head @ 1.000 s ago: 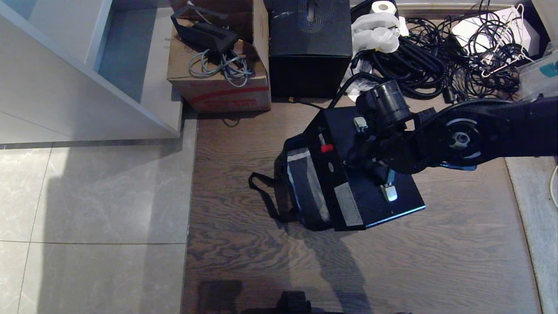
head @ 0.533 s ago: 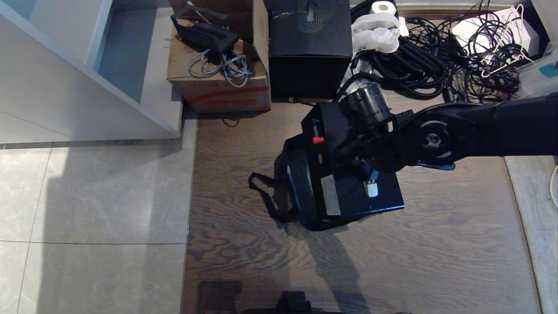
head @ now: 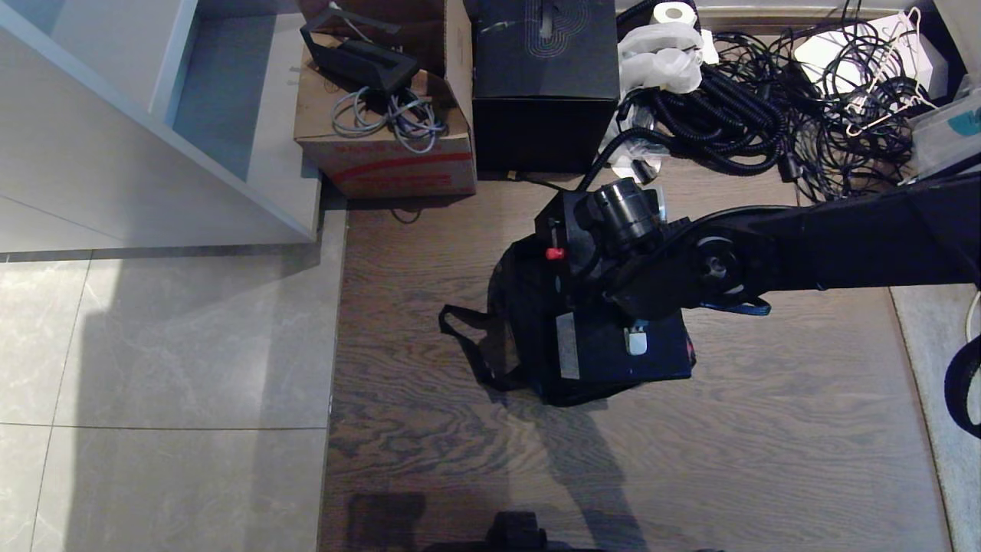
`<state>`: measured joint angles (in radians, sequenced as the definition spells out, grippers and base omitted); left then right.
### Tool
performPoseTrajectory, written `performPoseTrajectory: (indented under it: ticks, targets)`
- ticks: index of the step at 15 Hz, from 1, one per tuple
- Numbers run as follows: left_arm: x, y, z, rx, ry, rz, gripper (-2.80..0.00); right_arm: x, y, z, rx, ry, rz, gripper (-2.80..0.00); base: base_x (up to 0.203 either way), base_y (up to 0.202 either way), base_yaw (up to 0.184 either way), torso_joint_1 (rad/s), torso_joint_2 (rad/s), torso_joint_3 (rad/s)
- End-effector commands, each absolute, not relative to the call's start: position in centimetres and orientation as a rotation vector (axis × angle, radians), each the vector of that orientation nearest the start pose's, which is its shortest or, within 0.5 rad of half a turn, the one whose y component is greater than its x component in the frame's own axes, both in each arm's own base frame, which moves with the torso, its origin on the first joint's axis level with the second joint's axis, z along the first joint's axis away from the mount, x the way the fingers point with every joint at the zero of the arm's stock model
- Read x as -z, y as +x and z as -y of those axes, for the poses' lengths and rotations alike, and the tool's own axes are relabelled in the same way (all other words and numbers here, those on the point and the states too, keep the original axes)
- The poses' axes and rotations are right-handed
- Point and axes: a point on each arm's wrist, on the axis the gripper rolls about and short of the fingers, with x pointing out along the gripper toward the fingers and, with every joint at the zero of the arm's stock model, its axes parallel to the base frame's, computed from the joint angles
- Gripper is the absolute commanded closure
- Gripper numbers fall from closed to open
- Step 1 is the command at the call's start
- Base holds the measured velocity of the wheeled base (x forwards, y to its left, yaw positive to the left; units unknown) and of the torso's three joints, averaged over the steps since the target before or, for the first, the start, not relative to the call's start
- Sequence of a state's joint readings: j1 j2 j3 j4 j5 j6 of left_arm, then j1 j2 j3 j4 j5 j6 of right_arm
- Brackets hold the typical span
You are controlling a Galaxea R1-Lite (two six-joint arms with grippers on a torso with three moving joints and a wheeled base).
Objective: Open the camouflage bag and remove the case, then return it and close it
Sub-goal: Place the black box back
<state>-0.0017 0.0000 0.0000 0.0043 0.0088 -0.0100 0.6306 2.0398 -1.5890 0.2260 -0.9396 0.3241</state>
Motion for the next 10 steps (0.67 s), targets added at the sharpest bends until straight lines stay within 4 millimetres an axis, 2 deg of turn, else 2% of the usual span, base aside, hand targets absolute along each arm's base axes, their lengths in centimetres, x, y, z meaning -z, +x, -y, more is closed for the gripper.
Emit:
performPoseTrajectory:
  ticks: [1, 4, 6, 10]
  targets:
    - [-7.5, -2.3, 0.0, -0.008, -0.011, -0.005, 0.0, -19.5, 33.0, -21.9, 0.372, -0.186, -0.438, 0.0, 0.0, 0.0, 0.0, 0.0, 0.0, 0.0]
    - [-7.5, -2.3, 0.0, -0.008, -0.011, -0.004, 0.0, -19.7, 32.3, -21.8, 0.359, -0.214, -0.446, 0.0, 0.0, 0.0, 0.0, 0.0, 0.0, 0.0]
    - [-7.5, -2.3, 0.0, -0.008, -0.011, -0.005, 0.0, -19.0, 31.9, -22.3, 0.342, -0.237, -0.457, 0.0, 0.0, 0.0, 0.0, 0.0, 0.0, 0.0]
    - [-7.5, -2.3, 0.0, -0.008, -0.009, -0.003, 0.0, -17.2, 32.4, -23.1, 0.333, -0.278, -0.485, 0.0, 0.0, 0.0, 0.0, 0.0, 0.0, 0.0]
